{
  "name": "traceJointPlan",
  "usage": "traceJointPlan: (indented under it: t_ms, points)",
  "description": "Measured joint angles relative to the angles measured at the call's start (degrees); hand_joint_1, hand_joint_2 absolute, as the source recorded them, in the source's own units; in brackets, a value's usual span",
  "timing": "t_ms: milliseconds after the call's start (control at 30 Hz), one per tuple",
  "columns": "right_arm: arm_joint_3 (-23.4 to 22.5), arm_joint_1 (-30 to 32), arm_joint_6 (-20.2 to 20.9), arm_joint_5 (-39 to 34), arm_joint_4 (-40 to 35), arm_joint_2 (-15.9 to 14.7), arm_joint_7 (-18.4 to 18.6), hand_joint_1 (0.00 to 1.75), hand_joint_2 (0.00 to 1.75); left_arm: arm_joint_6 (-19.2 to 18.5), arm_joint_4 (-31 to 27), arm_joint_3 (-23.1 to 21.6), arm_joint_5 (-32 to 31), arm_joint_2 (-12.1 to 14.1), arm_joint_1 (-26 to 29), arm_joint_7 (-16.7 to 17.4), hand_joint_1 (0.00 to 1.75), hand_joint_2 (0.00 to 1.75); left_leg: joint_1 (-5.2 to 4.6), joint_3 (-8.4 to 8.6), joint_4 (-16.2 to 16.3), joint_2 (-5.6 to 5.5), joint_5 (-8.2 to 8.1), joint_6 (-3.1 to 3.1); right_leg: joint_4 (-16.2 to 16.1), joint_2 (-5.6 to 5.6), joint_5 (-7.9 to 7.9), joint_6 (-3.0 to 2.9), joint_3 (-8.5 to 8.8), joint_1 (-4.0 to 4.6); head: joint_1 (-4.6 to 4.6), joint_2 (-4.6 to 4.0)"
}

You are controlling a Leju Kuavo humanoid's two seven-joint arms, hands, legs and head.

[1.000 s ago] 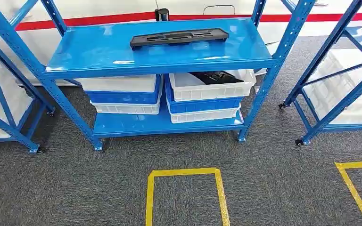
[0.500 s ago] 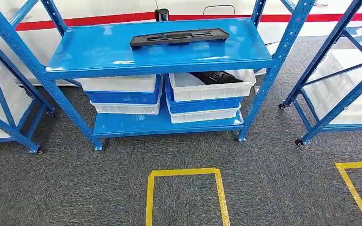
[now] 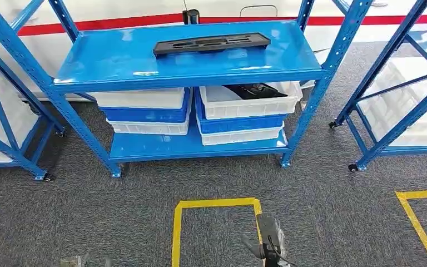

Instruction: Take the parts from the cabinet and place them on the table.

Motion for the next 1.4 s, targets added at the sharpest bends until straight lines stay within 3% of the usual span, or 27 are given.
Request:
traceJointPlan:
  t_ms: [200, 300, 467, 633, 667, 833, 1033, 1167, 1300, 1400]
  points:
    - [1.5, -4.1, -1.6, 12.8, -1.7, 0.1, -2.0, 0.0, 1.75, -4.4, 0.9, 2.2, -3.2, -0.5, -2.2, 0.4, 0.0, 1.75, -0.01, -0.02, 0.0, 0.02, 0.0, 0.0, 0.0, 0.01, 0.0, 0.0, -0.03, -0.01, 0.0, 0.0]
    - [0.8, -5.0, -0.9, 19.2, -5.8, 0.0, -2.8, 0.0, 1.75, -6.1, 1.2, 2.6, -6.0, -0.5, -2.4, 2.5, 0.0, 1.75, -0.01, -0.03, 0.0, 0.02, 0.0, 0.0, 0.0, 0.01, 0.0, 0.0, -0.04, -0.01, 0.0, 0.0]
    - [-4.5, -3.8, 4.5, 29.4, -22.5, -0.4, -0.5, 0.0, 1.75, -7.0, 2.4, 3.1, -9.9, -0.5, -2.5, 6.4, 0.0, 1.75, -0.01, -0.05, 0.0, 0.0, 0.0, 0.0, 0.0, 0.0, 0.0, 0.0, -0.08, 0.0, 0.0, 0.0]
    - [-7.6, -1.4, 6.3, 37.5, -41.2, -1.1, 2.6, 0.0, 1.75, -6.4, 3.7, 3.0, -13.6, -0.6, -2.5, 10.2, 0.0, 1.75, -0.03, -0.11, 0.0, 0.01, 0.0, 0.0, 0.0, 0.0, -0.01, 0.0, -0.15, -0.01, 0.0, 0.0]
    - [-7.9, -1.2, 6.7, 38.4, -44.5, -1.3, 3.5, 0.0, 1.75, -6.3, 3.9, 2.9, -14.1, -0.6, -2.5, 10.8, 0.0, 0.0, -0.04, -0.13, 0.0, 0.01, 0.0, 0.0, 0.0, 0.0, -0.01, 0.01, -0.17, -0.01, 0.0, 0.0]
    - [-8.9, -1.4, 7.3, 44.6, -58.6, -2.4, 7.5, 0.0, 1.75, -4.2, 4.4, 1.1, -19.0, -0.9, -2.9, 17.1, 0.0, 0.0, -0.1, -0.15, 0.0, 0.02, 0.0, 0.01, 0.0, 0.0, 0.0, 0.01, -0.18, -0.03, 0.0, 0.0]
    - [-8.9, -7.5, 13.0, 48.4, -68.3, -3.3, 14.3, 0.0, 1.75, -3.4, 4.7, -1.6, -22.3, -1.5, -4.2, 22.0, 0.0, 0.0, -0.1, -0.15, 0.0, 0.03, 0.01, 0.01, 0.0, 0.01, 0.01, 0.0, -0.17, -0.04, 0.02, 0.0]
    - [-8.8, -14.1, 18.1, 46.4, -68.6, -3.6, 17.5, 0.0, 1.75, -3.1, 4.8, -2.7, -23.6, -1.8, -4.9, 22.4, 0.0, 0.0, -0.1, -0.18, 0.1, 0.02, 0.04, 0.02, 0.0, 0.0, 0.01, 0.0, -0.18, -0.03, 0.0, 0.0]
    - [-8.5, -19.7, 20.0, 45.3, -66.3, -3.8, 19.0, 0.0, 1.75, -2.1, 4.9, -3.4, -24.6, -1.9, -5.5, 22.2, 0.0, 0.0, -0.09, -0.24, 0.0, -0.02, 0.04, 0.02, 0.0, 0.0, 0.01, 0.0, -0.17, -0.02, 0.0, 0.0]
    - [-6.7, -24.2, 22.1, 48.0, -61.5, -3.6, 22.1, 0.0, 1.75, -0.4, 4.9, -4.0, -25.5, -1.9, -6.1, 21.3, 0.0, 0.0, -0.05, -0.47, 0.1, 0.06, 0.15, 0.02, 0.1, 0.01, 0.03, 0.02, -0.16, -0.02, 0.02, 0.0]
